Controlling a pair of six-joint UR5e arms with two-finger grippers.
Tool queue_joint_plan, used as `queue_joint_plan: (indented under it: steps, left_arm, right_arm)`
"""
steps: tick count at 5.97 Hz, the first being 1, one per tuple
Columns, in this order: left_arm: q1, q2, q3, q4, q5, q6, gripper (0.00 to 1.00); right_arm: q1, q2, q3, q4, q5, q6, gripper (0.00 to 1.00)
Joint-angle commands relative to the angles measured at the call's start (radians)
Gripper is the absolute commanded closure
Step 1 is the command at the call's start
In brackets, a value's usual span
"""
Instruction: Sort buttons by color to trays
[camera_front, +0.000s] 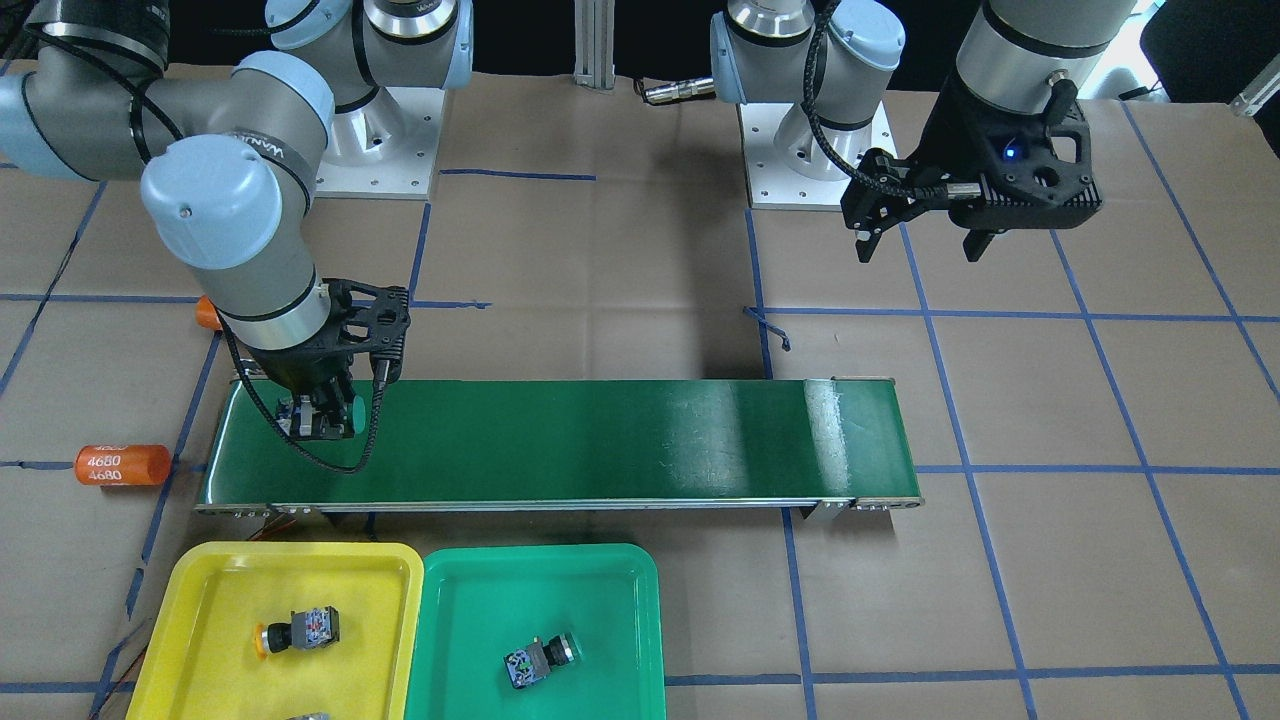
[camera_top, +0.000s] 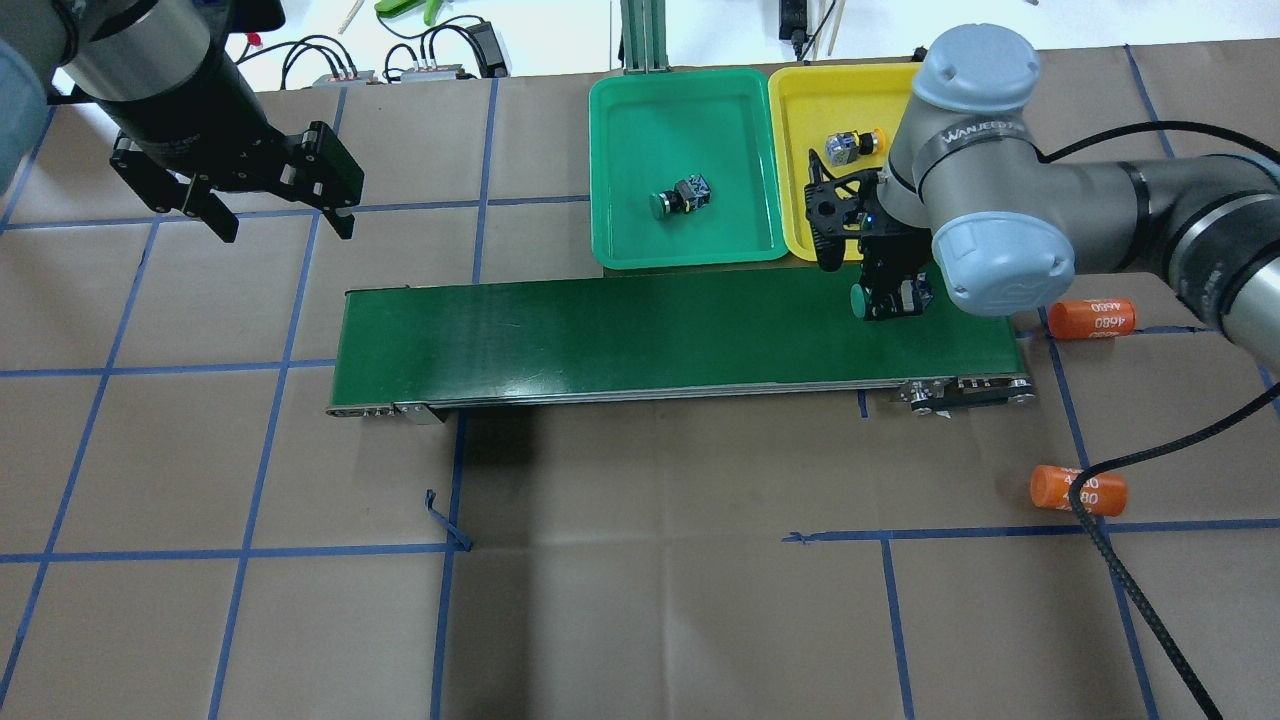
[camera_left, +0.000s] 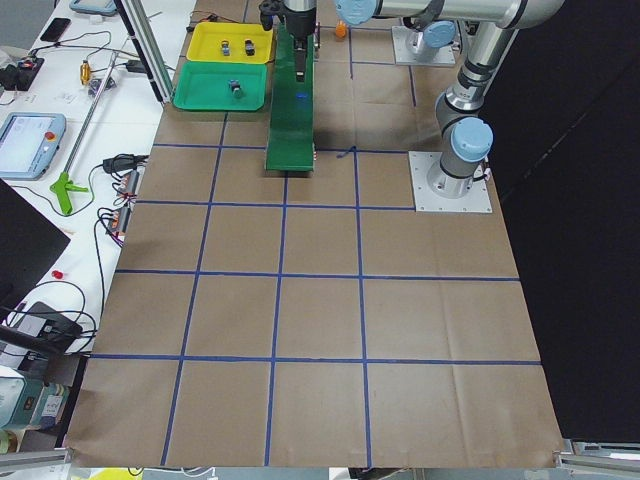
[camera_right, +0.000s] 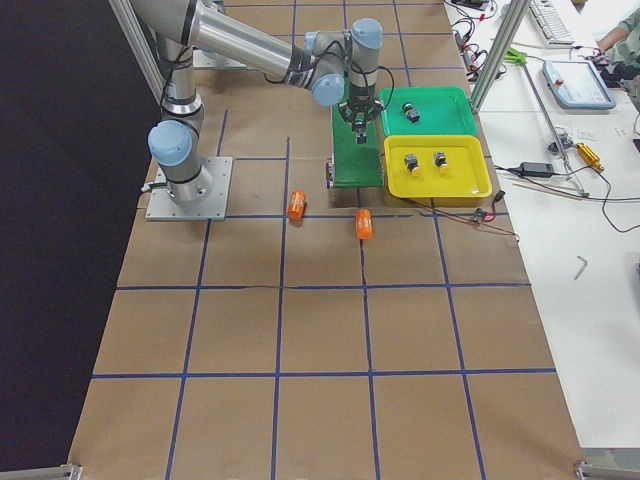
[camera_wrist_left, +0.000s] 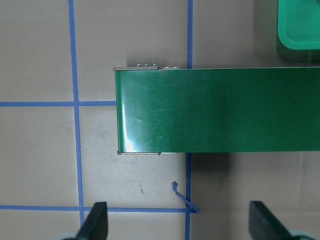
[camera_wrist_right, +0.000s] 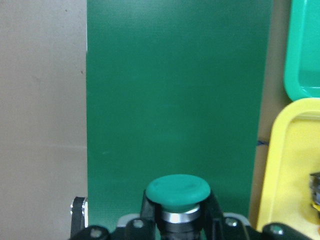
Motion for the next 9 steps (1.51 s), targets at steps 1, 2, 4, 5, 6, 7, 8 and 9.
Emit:
queue_joint_plan:
  steps: [1,2,4,5,6,7,8,9]
  left_arm:
    - [0.003,-0.003,0.001,0.001,-0.003,0.000,0.01]
    - [0.002,-0.001,0.000,0.001,-0.003,0.000,0.01]
    - [0.003,-0.001,0.001,0.001,-0.003,0.000,0.01]
    - [0.003,0.000,0.001,0.001,-0.003,0.000,0.01]
    - [0.002,-0.001,0.001,0.001,-0.003,0.000,0.01]
    - [0.002,0.000,0.001,0.000,-0.003,0.000,0.01]
    - [0.002,0.000,0.000,0.000,-0.003,0.000,0.01]
    - [0.000,0.000,0.000,0.000,-0.003,0.000,0.01]
  right_arm:
    - [0.035,0.075,-0.152,-0.010,0.003,0.003,0.90]
    - [0.081,0.177,-0.272,-0.016,0.003,0.011,0.90]
    - [0.141,0.438,-0.586,-0.019,0.006,0.034,0.90]
    - [0.172,0.562,-0.716,-0.063,0.009,0.064,0.90]
    - [0.180,0.659,-0.775,-0.138,0.039,0.071,0.90]
    - [0.180,0.699,-0.778,-0.169,0.129,0.118,0.75]
    - [0.180,0.695,-0.776,-0.165,0.188,0.121,0.01]
    - [0.180,0.665,-0.776,-0.148,0.181,0.129,0.00]
